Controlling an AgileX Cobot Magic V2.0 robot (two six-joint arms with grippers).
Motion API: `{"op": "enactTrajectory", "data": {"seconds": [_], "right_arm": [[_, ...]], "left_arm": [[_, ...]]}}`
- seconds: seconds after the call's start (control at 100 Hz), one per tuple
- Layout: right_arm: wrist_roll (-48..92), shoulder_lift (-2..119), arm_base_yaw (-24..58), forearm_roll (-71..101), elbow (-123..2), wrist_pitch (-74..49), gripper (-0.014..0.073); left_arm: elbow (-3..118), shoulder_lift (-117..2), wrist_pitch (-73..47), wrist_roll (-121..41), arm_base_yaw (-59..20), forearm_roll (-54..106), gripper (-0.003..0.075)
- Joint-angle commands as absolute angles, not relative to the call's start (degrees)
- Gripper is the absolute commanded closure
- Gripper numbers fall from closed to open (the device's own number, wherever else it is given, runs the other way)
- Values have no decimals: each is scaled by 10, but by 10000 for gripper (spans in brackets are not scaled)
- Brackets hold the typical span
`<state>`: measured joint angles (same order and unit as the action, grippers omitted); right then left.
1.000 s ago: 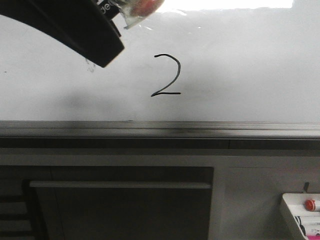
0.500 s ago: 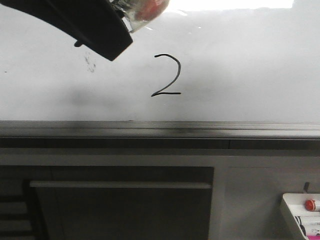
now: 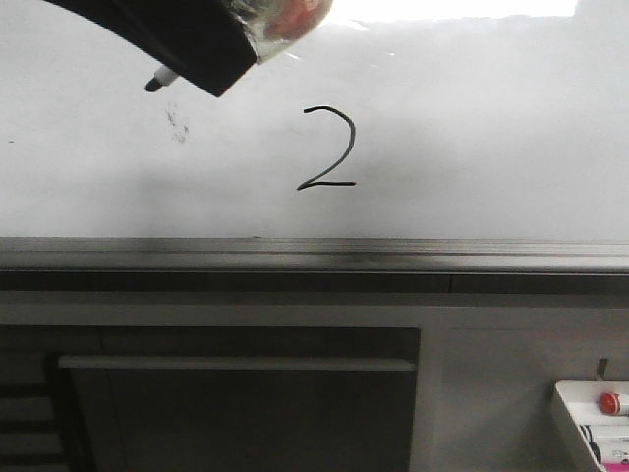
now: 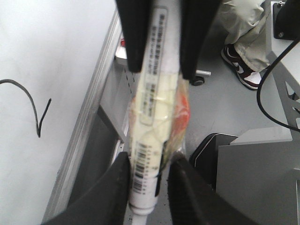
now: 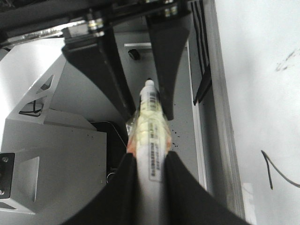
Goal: Write number 2 on whiteboard
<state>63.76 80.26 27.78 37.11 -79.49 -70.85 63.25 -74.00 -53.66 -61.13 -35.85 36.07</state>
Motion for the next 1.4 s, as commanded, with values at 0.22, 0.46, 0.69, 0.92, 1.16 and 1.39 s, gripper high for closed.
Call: {"op": "enactTrajectory", "data": {"seconds": [0.22,0.46,0.69,0.92,1.16,1.39], "right_arm": [[643,784,277,399,-809,-711,517],[638,782,274,379,-814,-716,273],[492,714,217,281,-836,-723,273],[409,600,133,279,-764,-654,273],[380,512,109,279,-638,-584,273],[378,481,109,279,-568,-565,273]], "left_arm": [[651,-723,-521,-612,-362,390,666],[651,-723,-521,-609,-362,375,706],[651,-714,-521,-517,-318,276,720],[598,-667,-455,-442,-202,273,720],[475,-635,-247,-366,-98,331,720],[440,-649,-141,-366,-88,333,720]]}}
